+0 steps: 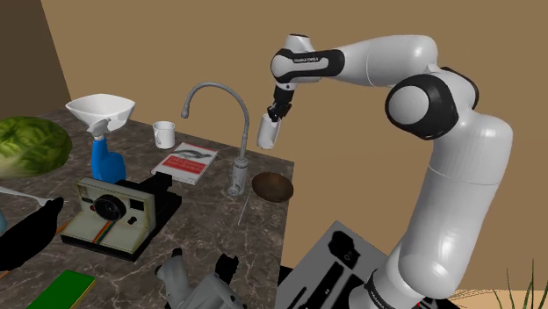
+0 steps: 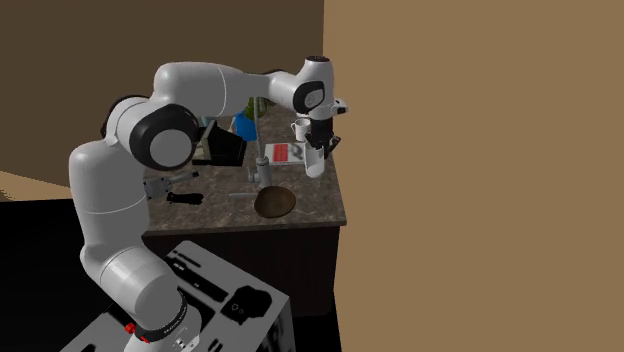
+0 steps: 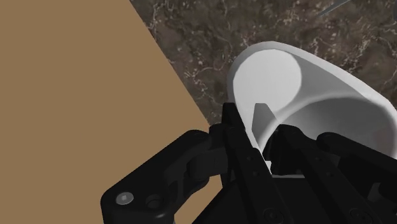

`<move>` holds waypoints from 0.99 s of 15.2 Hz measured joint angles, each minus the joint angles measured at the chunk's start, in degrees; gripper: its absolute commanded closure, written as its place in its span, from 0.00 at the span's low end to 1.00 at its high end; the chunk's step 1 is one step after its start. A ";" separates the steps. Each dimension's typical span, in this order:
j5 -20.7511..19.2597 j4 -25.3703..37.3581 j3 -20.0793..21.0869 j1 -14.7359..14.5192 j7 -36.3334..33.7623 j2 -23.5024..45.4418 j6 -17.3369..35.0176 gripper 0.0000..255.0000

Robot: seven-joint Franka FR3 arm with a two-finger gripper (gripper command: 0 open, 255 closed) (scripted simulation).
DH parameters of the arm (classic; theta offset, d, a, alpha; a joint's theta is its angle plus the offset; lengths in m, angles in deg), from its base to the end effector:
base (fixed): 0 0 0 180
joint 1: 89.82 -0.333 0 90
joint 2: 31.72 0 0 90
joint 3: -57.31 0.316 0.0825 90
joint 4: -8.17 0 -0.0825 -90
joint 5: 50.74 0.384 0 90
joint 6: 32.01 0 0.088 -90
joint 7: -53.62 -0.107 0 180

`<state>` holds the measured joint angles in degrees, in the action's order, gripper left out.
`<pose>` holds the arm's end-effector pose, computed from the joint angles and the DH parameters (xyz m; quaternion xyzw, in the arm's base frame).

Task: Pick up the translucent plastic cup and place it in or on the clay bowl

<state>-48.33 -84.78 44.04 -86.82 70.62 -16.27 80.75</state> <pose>0.6276 -0.1657 0.4768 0.9991 0.0044 0.0369 0.0222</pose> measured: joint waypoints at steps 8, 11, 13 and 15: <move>-3.85 -14.39 0.97 -2.97 -4.69 -14.39 0.26 1.00; -5.24 -19.89 2.08 -4.02 -7.30 -20.12 0.04 1.00; -6.14 -23.79 2.96 -4.53 -9.06 -24.68 -0.58 1.00; -6.88 -27.97 3.90 -4.89 -10.67 -29.34 -1.12 1.00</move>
<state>-55.21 -112.75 47.93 -91.71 59.96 -45.61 79.63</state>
